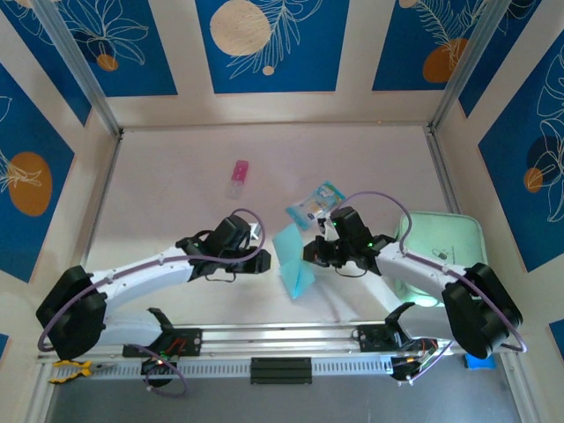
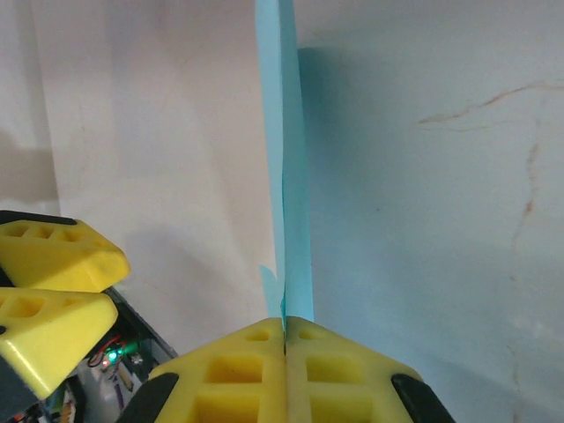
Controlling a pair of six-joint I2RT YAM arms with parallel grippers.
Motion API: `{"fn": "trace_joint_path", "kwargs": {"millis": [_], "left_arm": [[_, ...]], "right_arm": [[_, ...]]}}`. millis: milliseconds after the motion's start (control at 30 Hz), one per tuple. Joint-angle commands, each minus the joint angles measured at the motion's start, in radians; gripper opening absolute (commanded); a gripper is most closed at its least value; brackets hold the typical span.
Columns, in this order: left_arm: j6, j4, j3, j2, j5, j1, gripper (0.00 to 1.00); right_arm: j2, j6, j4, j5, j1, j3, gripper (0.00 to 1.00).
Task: Fold a paper plane with a square sheet of paper (pick it up from the middle)
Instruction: Turn over the paper at the bottom-center of the table.
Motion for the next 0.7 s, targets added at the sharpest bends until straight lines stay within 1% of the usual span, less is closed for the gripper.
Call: {"fn": "trace_joint_path", "kwargs": {"millis": [0,133,267,400,533,600,667], "left_arm": [[0.021,-0.042,0.042,0.019,-0.007,0.011,0.37],[-0.011,0.018,0.011,0.004,0.011,0.010,0.37],[-0.019,0.053,-0.037,-0.020,0.025,0.023,0.39],[-0.005,0.058,-0.045,-0.027,0.051,0.062,0.40],[0.009,0.023,-0.057,-0.077,0.039,0.099,0.40],[0.007,0.001,-0.082,-0.120,0.015,0.118,0.43],[-0.003,0.001,-0.119,-0.166,0.020,0.150,0.47]], "right_arm": [[-0.039,-0.025,-0.123,0.079,0.035,0.036,0.04],[-0.061,-0.039,-0.248,0.176,0.088,0.089,0.04],[-0.075,-0.056,-0.392,0.304,0.139,0.155,0.04],[-0.099,-0.054,-0.496,0.433,0.192,0.217,0.04],[-0.084,-0.023,-0.631,0.613,0.256,0.305,0.04],[-0.067,-0.011,-0.683,0.692,0.292,0.345,0.04],[-0.038,0.001,-0.731,0.764,0.327,0.384,0.04]]}}
